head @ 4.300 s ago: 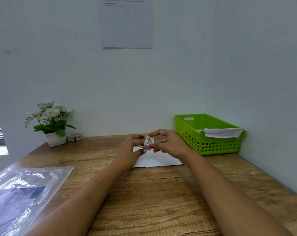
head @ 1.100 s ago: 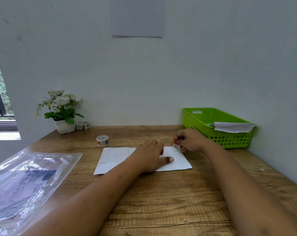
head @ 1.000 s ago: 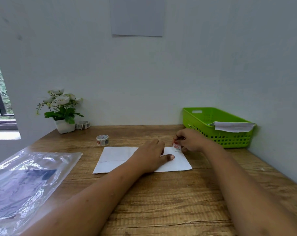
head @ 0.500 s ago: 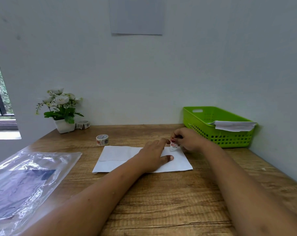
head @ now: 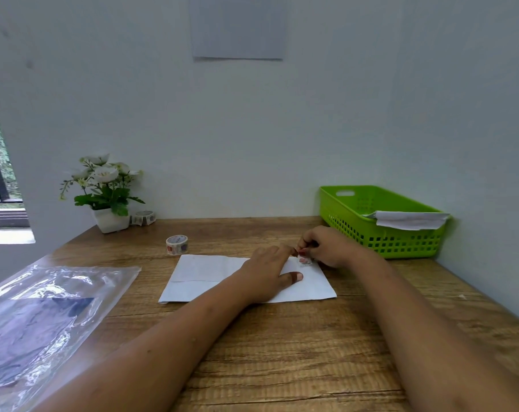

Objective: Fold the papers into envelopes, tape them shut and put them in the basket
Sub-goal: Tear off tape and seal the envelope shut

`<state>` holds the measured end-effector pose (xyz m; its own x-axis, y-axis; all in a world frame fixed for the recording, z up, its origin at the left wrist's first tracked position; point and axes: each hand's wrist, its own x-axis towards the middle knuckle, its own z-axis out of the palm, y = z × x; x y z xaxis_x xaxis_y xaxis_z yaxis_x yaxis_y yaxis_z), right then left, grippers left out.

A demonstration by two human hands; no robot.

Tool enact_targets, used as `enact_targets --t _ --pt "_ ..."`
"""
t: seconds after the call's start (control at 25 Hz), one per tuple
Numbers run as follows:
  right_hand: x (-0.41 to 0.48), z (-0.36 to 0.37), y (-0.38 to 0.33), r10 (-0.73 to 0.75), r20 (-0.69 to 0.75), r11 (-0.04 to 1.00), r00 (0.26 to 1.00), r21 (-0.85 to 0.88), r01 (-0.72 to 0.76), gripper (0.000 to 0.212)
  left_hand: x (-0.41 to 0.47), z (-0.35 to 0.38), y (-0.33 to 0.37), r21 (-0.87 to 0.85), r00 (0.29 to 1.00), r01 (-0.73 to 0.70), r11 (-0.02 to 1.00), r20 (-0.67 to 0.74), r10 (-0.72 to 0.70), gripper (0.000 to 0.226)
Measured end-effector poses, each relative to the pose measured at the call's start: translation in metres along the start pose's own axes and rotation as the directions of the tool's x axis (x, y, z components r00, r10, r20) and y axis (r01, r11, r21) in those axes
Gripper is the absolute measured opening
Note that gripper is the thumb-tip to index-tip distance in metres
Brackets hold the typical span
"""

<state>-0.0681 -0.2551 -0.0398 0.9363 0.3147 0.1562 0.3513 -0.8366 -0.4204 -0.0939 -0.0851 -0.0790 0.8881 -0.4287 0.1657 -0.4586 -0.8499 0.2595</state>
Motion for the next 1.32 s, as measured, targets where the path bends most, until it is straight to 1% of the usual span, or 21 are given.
enact_targets --t 0.56,0.92,1.12,1.32 --pt "0.0002 0.0028 -0.0005 -0.037 -0.014 0.997 0.999 -0.064 0.036 0.012 -0.0031 -0.0041 0.0038 0.067 0.999 -0.015 0.998 0.037 0.012 0.054" --pt "-0.002 0.0035 0.0 -0.076 -0.035 0.994 0.997 -0.081 0.073 0.013 -0.0062 -0.0053 0.0036 0.036 0.999 -0.034 0.999 0.039 0.032 0.044" --pt "-0.0026 0.0042 -0.0003 -0.074 -0.047 0.996 0.996 -0.053 0.071 0.014 -0.0044 -0.0054 0.0016 0.017 0.998 -0.044 0.999 0.052 0.043 0.04" --pt "-0.0007 0.007 0.0061 -0.011 -0.09 0.998 0.996 0.058 0.016 0.009 -0.0061 -0.0091 0.0053 0.001 0.995 -0.095 0.996 0.011 0.095 0.036"
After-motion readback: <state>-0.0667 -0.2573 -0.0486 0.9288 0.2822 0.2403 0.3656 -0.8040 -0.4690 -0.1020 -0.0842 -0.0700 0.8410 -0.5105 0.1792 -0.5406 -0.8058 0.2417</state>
